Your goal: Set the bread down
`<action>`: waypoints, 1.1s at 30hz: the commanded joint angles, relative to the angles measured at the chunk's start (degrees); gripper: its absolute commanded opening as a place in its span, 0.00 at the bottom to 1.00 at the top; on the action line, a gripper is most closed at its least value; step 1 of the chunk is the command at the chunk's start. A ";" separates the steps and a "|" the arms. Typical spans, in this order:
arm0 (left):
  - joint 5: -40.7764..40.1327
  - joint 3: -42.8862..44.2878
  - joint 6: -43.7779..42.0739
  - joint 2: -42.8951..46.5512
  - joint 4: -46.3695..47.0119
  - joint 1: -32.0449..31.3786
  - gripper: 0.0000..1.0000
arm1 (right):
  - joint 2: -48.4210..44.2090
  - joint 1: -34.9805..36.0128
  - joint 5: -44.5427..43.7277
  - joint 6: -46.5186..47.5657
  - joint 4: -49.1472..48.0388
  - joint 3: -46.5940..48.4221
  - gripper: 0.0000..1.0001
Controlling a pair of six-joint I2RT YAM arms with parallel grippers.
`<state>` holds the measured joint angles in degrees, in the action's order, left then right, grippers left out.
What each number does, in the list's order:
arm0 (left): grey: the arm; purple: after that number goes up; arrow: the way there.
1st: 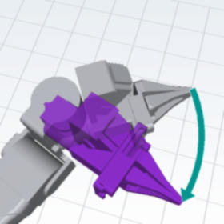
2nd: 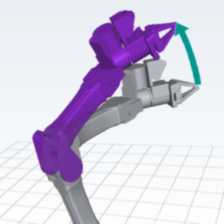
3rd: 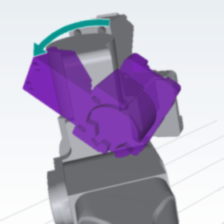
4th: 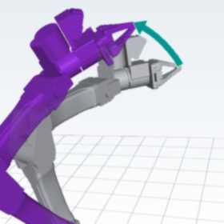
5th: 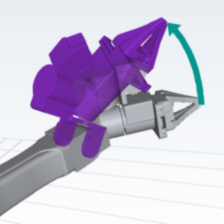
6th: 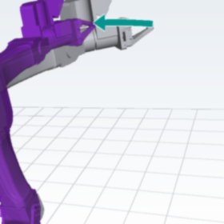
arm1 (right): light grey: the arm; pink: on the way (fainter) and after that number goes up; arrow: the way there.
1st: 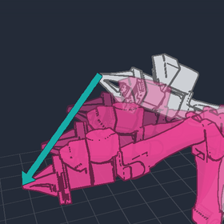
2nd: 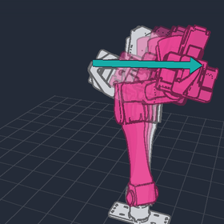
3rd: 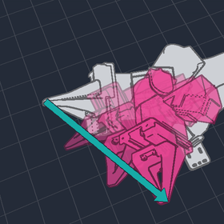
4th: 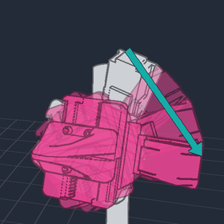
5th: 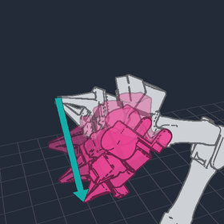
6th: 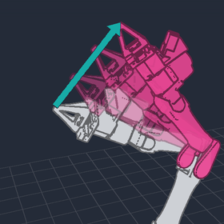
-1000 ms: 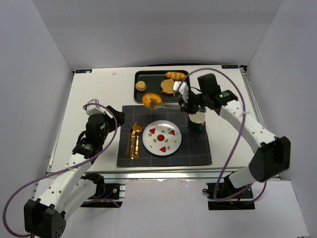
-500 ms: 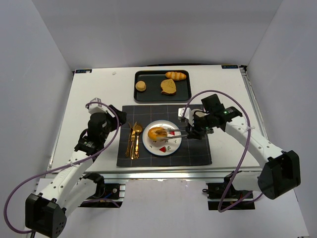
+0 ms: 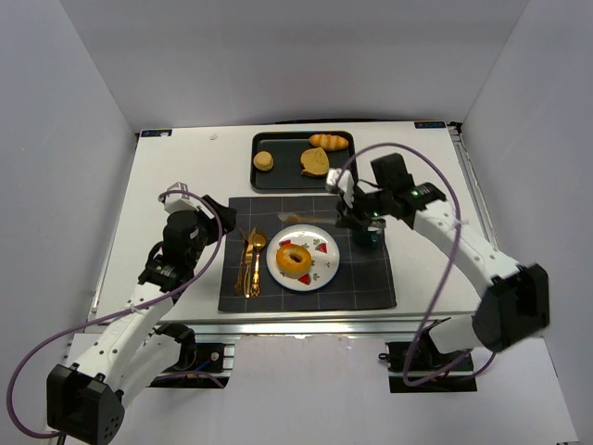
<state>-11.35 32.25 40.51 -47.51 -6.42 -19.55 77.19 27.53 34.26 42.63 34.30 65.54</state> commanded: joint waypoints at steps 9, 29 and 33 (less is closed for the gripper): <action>-0.77 0.53 0.44 1.27 0.70 0.39 0.82 | 36.26 0.16 -15.87 -34.88 -19.27 34.73 0.33; -0.78 0.27 2.64 -2.68 2.55 0.39 0.82 | 52.18 -0.37 -13.61 -58.54 -25.08 44.24 0.58; -0.77 0.80 2.29 -3.47 2.29 0.39 0.82 | 52.80 -0.46 -14.22 -58.80 -25.25 44.59 0.58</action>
<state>-11.75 32.25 42.96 -50.96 -4.45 -19.55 128.66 27.38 19.51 -14.06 11.44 107.87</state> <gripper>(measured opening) 0.815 0.583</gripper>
